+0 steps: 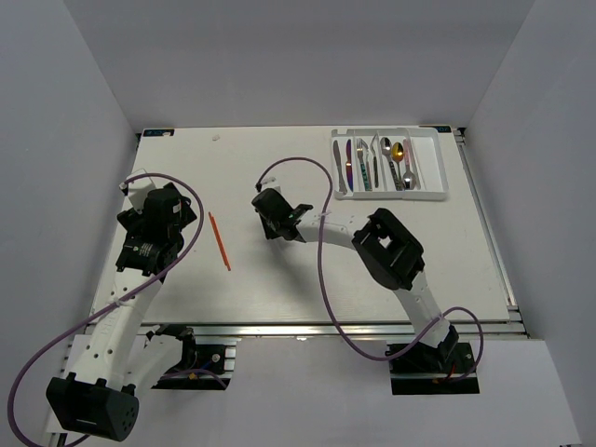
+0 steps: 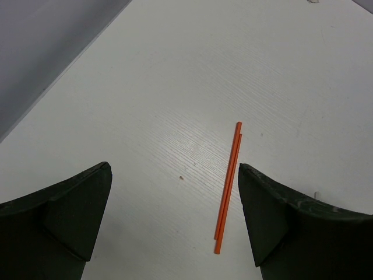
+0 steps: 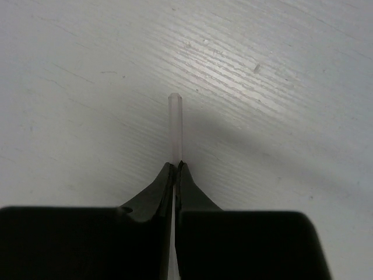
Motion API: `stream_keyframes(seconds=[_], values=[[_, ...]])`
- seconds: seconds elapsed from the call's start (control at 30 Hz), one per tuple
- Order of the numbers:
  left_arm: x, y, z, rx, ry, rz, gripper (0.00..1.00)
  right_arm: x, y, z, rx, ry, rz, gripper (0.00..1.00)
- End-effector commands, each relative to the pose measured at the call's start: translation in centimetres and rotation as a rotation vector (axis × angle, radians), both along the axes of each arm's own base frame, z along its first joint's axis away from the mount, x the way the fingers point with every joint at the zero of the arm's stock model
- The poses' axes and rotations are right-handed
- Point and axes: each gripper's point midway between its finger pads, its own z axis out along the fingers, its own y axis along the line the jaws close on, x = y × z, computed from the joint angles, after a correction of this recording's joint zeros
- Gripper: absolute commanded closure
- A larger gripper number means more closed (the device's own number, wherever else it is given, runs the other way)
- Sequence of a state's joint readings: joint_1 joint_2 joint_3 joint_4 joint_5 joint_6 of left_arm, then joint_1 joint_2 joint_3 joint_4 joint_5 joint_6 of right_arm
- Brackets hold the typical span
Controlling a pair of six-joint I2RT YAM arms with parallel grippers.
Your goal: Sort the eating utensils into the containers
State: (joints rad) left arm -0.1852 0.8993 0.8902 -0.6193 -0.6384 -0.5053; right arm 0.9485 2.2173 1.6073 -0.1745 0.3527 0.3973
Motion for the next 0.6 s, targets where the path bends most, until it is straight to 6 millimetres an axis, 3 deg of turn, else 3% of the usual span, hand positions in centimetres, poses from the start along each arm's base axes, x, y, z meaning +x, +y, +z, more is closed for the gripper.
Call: stream_keyframes(seconds=[0.0,0.07,0.1,0.13,0.2,0.23,0.47,0.57], values=[[0.1,-0.1,0.3,-0.006,-0.018,-0.011,0.02,-3.2,-4.1,-4.1,-0.143,0.153,0.105,1.00],[0.1,-0.1,0.3,-0.006,-0.018,-0.011,0.02,-3.0,-2.7,-1.3,-0.059,0.108,0.166,1.00],[0.1,-0.1,0.3,-0.006,-0.018,-0.009,0.02,-3.8,-3.2,-1.4,-0.051,0.116,0.195,1.00],[0.0,-0.1,0.2,-0.006,-0.018,-0.011,0.02,-3.3,-3.2,0.9,-0.002,0.079,0.197,1.00],[0.0,-0.1,0.3,-0.006,-0.021,-0.009,0.02,-3.5,-3.8,1.7,0.061,0.066,0.220,1.00],[0.0,-0.1,0.3,-0.006,-0.020,-0.011,0.02,-2.6,-4.6,3.6,0.104,0.039,0.195,1.00],[0.1,-0.2,0.3,-0.008,-0.021,-0.015,0.02,0.3,-10.0,8.9,0.153,-0.064,0.108,1.00],[0.1,-0.2,0.4,-0.009,-0.024,-0.015,0.02,2.9,-13.3,11.4,0.167,-0.118,0.046,1.00]])
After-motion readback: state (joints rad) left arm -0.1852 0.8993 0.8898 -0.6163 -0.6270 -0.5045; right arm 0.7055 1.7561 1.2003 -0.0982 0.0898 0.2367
